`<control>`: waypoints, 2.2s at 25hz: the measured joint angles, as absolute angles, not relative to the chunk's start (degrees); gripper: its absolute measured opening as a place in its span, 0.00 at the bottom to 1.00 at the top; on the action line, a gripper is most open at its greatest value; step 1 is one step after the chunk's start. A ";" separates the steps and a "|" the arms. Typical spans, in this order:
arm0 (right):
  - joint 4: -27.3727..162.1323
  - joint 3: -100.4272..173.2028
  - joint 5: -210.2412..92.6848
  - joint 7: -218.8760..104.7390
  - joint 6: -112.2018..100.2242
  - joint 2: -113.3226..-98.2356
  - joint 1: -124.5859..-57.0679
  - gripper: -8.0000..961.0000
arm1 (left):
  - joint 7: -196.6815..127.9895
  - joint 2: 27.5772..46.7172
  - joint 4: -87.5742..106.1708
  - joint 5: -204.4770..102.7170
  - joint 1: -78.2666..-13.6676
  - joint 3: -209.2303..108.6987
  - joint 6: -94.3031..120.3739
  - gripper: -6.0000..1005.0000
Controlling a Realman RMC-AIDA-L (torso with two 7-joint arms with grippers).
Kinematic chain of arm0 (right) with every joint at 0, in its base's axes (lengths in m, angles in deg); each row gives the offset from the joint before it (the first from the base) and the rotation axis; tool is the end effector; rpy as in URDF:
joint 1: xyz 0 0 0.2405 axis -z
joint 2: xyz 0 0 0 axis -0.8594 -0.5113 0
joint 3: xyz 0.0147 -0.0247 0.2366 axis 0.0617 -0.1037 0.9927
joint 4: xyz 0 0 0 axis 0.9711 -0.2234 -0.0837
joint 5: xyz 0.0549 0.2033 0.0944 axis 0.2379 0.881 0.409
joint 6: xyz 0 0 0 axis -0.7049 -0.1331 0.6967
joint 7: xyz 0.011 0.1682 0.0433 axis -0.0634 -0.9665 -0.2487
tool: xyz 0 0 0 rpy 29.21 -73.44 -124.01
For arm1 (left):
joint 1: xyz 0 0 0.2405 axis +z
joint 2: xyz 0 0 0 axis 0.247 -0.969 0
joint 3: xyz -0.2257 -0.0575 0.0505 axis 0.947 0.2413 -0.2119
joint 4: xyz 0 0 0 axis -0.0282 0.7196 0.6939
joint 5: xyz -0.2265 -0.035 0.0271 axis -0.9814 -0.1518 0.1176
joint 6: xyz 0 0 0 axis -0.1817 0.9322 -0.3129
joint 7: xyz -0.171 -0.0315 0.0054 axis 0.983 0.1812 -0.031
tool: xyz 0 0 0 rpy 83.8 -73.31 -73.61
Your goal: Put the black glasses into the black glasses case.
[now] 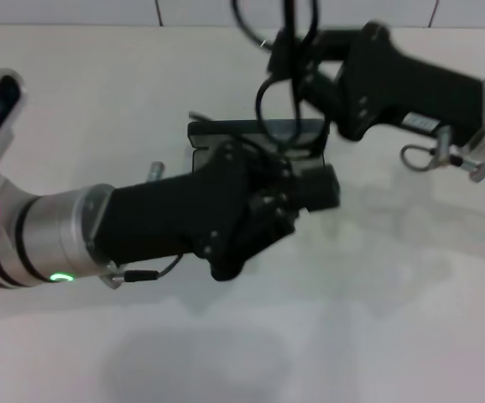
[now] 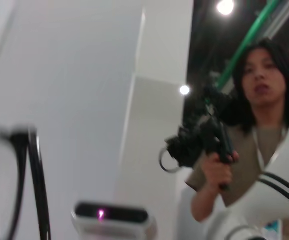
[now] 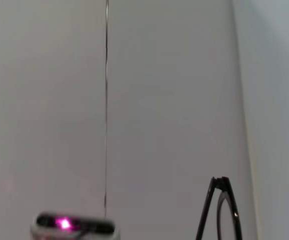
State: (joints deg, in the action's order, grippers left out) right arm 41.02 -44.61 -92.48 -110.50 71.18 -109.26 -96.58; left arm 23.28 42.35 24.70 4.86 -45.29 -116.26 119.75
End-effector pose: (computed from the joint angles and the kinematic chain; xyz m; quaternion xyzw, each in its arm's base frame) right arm 0.1003 0.3597 -0.0432 -0.8755 0.0059 0.4743 0.0924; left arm -0.1560 0.2640 -0.0367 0.8276 0.0656 0.5555 0.0465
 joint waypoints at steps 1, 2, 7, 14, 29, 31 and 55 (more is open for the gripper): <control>40.72 -45.95 -92.44 -110.33 70.21 -109.25 -96.43 0.12 | 23.29 42.31 24.63 4.24 -45.09 -116.15 119.78 0.05; 40.52 -46.95 -92.44 -110.23 69.50 -109.26 -96.26 0.12 | 23.38 42.28 24.58 3.67 -44.86 -116.03 119.78 0.05; 40.54 -49.14 -92.88 -110.44 68.79 -109.25 -96.08 0.12 | 23.82 42.22 22.36 -0.60 -44.35 -115.84 119.08 0.05; 40.41 -50.16 -93.03 -111.25 69.75 -109.25 -95.93 0.12 | 24.94 42.05 20.65 -2.72 -44.23 -115.75 116.34 0.05; 39.61 -50.58 -96.84 -114.63 64.04 -107.96 -96.60 0.12 | 26.07 40.63 21.60 -0.34 -42.93 -116.20 117.82 0.05; 37.36 -50.19 -100.57 -117.53 62.15 -107.28 -96.83 0.12 | 26.07 39.60 21.60 0.06 -42.11 -116.20 119.21 0.05; 20.49 -57.85 -168.62 -162.79 47.40 -109.29 -119.86 0.12 | 20.81 37.90 20.97 -2.68 -33.29 -115.72 120.09 0.05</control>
State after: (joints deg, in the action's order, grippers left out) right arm 20.49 -57.85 -168.62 -162.79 47.40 -109.29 -119.86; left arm 20.81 37.90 20.97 -2.68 -33.29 -115.72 120.09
